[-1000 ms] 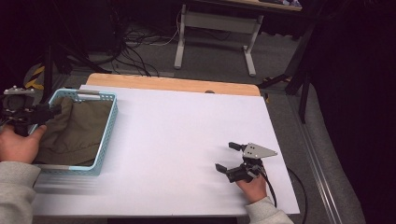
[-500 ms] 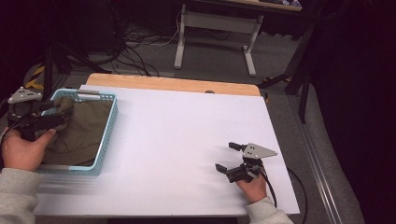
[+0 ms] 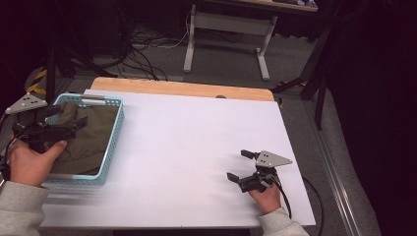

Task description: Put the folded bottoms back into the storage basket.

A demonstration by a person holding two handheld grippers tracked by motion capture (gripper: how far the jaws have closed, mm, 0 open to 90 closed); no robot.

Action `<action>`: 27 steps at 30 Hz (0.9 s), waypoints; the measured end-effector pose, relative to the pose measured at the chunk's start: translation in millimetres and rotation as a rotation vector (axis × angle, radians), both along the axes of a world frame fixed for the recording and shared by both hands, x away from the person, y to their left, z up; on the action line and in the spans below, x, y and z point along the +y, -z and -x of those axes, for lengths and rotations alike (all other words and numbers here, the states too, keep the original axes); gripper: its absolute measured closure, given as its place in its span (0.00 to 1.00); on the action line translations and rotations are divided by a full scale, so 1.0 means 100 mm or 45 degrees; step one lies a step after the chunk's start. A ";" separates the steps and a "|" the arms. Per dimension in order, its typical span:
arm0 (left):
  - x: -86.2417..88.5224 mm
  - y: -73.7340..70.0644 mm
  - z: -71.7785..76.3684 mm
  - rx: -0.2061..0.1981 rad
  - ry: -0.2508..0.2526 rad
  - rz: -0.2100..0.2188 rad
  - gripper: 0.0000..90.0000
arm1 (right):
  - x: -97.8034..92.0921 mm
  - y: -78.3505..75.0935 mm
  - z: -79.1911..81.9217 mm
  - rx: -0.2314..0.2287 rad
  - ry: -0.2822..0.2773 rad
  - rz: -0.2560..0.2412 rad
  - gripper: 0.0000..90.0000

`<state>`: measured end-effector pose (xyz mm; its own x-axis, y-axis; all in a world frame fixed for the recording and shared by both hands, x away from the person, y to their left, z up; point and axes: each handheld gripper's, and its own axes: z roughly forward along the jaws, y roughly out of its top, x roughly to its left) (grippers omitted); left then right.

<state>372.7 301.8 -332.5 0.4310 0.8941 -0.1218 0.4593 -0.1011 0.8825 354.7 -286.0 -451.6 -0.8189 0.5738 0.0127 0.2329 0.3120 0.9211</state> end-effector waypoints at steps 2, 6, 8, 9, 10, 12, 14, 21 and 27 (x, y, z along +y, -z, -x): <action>-0.01 -0.01 0.00 -0.005 0.011 0.005 0.04 | 0.00 0.00 0.00 0.000 0.000 0.000 0.00; -0.09 -0.03 0.03 -0.041 0.046 0.006 0.04 | 0.00 0.00 0.00 -0.001 0.000 0.000 0.00; -0.17 -0.06 0.05 -0.065 0.087 0.021 0.04 | 0.00 0.00 0.00 -0.001 0.000 0.000 0.00; -0.17 -0.06 0.05 -0.065 0.087 0.021 0.04 | 0.00 0.00 0.00 0.000 0.000 0.000 0.00; -0.20 -0.08 0.05 -0.064 0.090 0.010 0.04 | 0.00 0.00 0.00 0.000 0.000 0.000 0.00; -0.36 -0.14 0.07 -0.089 0.098 -0.042 0.04 | 0.00 0.00 0.00 -0.001 -0.001 0.000 0.00; -0.42 -0.15 0.07 -0.090 0.152 -0.009 0.03 | 0.00 0.00 0.00 -0.001 -0.001 -0.001 0.00; -0.83 -0.13 0.07 -0.100 0.280 0.015 0.03 | 0.00 0.00 0.01 -0.001 -0.004 0.002 0.00; -1.13 -0.04 0.03 -0.102 0.374 0.058 0.03 | 0.00 0.00 0.01 0.000 -0.008 -0.001 0.00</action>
<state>369.5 188.6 -328.2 0.6803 0.7240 -0.1141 0.3449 -0.1789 0.9214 353.8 -285.6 -451.1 -0.8225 0.5686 0.0128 0.2308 0.3130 0.9213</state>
